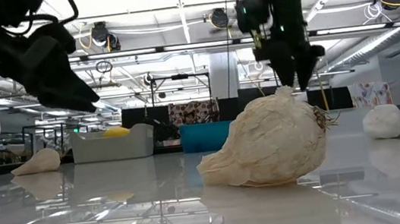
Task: Sort produce into baskets
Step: Put the top left garlic into the transparent bin
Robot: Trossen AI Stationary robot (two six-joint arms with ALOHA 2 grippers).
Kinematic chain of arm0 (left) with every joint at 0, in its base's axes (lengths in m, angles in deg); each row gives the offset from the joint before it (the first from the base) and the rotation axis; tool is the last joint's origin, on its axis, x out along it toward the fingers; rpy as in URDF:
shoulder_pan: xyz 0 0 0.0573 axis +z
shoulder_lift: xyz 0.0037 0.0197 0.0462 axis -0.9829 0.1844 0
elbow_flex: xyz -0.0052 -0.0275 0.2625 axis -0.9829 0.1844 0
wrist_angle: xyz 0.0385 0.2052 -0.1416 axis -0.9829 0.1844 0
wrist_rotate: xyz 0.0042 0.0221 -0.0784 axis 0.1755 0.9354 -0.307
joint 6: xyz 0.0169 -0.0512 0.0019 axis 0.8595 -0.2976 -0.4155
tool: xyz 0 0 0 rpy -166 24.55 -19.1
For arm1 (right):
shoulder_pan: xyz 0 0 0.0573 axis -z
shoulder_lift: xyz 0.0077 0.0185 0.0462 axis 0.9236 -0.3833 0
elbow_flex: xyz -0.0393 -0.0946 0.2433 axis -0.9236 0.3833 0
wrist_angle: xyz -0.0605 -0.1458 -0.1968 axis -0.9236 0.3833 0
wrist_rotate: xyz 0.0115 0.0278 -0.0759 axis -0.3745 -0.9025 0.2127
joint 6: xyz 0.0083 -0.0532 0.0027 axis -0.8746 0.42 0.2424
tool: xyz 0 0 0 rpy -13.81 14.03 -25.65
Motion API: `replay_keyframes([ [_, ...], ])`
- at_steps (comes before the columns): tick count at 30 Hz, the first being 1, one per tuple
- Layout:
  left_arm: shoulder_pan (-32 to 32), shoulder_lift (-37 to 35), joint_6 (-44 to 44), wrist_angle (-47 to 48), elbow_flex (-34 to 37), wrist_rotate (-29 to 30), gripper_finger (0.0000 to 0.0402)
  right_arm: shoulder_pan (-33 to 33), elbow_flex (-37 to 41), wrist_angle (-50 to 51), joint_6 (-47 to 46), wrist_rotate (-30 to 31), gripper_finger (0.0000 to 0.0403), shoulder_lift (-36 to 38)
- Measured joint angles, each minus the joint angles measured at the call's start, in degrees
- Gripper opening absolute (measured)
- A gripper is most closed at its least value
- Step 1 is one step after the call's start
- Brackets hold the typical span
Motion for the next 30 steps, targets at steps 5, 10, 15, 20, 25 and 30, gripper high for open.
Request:
replay_keyframes([
  [5, 1.4, 0.0, -7.5, 9.9, -2.4, 5.8, 0.0327, -14.5, 0.0, -5.8, -5.1, 4.3, 0.0277, 1.3],
  [10, 3.2, 0.0, -13.8, 20.2, -6.2, 6.5, 0.0327, -27.3, 1.0, -15.2, -7.7, 10.6, 0.0277, 0.5],
  [15, 6.2, 1.7, -16.7, 26.6, -7.1, 9.3, 0.0327, -35.2, 5.6, -30.3, -3.9, 15.4, 0.0277, 0.5],
  [20, 10.7, 6.4, -18.4, 33.1, -7.0, 6.7, 0.0327, -39.4, 10.2, -41.8, 0.8, 15.1, 0.0277, 0.5],
  [25, 12.8, 11.0, -16.7, 31.0, -7.0, 1.2, 0.0327, -40.0, 12.9, -42.0, 2.8, 15.2, 0.0277, 0.5],
  [30, 12.8, 14.5, -16.7, 31.2, -7.0, -2.3, 0.0327, -39.5, 15.8, -41.9, 2.7, 15.2, 0.0277, 0.5],
])
